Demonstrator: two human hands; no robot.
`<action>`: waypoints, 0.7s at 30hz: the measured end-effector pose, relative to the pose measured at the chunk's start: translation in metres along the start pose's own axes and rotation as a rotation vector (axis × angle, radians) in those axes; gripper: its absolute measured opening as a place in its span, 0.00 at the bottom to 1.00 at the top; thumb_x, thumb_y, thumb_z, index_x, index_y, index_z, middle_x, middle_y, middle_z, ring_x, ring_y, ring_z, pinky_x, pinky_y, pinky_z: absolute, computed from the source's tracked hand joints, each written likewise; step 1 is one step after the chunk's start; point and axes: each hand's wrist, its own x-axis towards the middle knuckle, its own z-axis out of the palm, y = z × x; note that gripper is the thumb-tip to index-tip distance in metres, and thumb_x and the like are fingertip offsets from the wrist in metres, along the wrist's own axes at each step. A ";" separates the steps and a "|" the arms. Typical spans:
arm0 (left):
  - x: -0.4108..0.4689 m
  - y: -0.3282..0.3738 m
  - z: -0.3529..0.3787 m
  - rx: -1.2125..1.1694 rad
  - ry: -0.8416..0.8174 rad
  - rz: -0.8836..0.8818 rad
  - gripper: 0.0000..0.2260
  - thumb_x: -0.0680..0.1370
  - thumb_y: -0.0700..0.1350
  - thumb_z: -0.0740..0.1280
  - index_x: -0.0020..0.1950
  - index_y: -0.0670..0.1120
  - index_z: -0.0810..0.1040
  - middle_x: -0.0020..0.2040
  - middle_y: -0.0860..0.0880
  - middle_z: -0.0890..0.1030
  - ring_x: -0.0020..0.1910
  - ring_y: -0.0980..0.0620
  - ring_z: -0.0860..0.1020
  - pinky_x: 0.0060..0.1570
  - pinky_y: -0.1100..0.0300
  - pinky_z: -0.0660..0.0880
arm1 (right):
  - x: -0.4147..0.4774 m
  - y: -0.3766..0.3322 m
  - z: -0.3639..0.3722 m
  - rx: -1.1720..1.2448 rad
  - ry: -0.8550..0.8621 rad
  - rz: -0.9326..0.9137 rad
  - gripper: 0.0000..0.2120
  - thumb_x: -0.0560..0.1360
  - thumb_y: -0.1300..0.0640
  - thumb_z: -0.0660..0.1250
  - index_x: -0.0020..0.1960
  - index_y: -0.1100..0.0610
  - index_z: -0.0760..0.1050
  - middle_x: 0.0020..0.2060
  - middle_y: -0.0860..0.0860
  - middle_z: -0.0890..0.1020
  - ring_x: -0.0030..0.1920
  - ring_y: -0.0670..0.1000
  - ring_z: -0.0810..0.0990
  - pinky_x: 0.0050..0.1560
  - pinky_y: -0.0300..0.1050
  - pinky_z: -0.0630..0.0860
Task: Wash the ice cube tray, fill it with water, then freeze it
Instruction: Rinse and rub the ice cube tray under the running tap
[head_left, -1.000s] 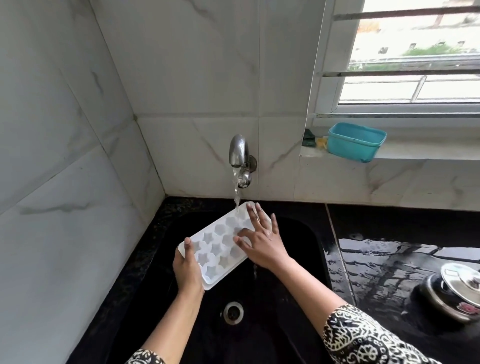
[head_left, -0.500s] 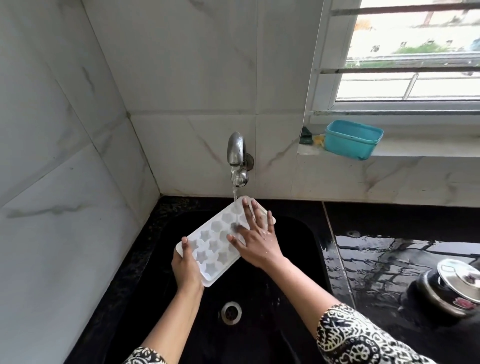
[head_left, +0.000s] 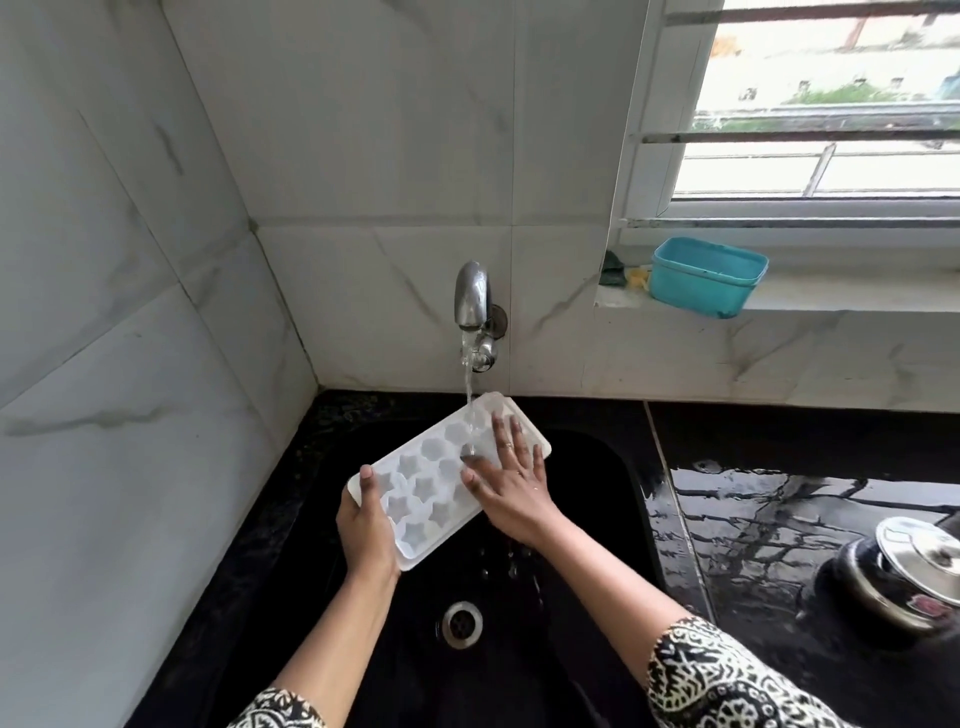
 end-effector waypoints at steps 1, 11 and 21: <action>0.000 0.001 -0.002 0.010 -0.010 0.008 0.14 0.79 0.57 0.62 0.55 0.47 0.75 0.49 0.49 0.81 0.48 0.51 0.81 0.44 0.58 0.77 | -0.001 0.005 -0.003 -0.007 -0.011 -0.002 0.23 0.80 0.38 0.48 0.71 0.43 0.67 0.72 0.44 0.28 0.68 0.45 0.21 0.71 0.54 0.27; -0.010 0.003 0.003 0.002 0.014 0.022 0.15 0.81 0.53 0.61 0.55 0.42 0.75 0.45 0.50 0.81 0.44 0.54 0.80 0.32 0.68 0.76 | -0.001 -0.004 0.002 -0.033 0.036 -0.054 0.26 0.80 0.38 0.50 0.71 0.50 0.68 0.73 0.45 0.30 0.69 0.44 0.21 0.71 0.56 0.28; -0.011 -0.002 0.003 0.001 0.005 0.001 0.17 0.79 0.56 0.62 0.59 0.44 0.75 0.50 0.47 0.81 0.51 0.47 0.81 0.43 0.58 0.76 | -0.002 0.001 -0.011 -0.190 0.091 -0.084 0.27 0.77 0.34 0.46 0.66 0.45 0.72 0.74 0.45 0.31 0.71 0.44 0.24 0.71 0.55 0.28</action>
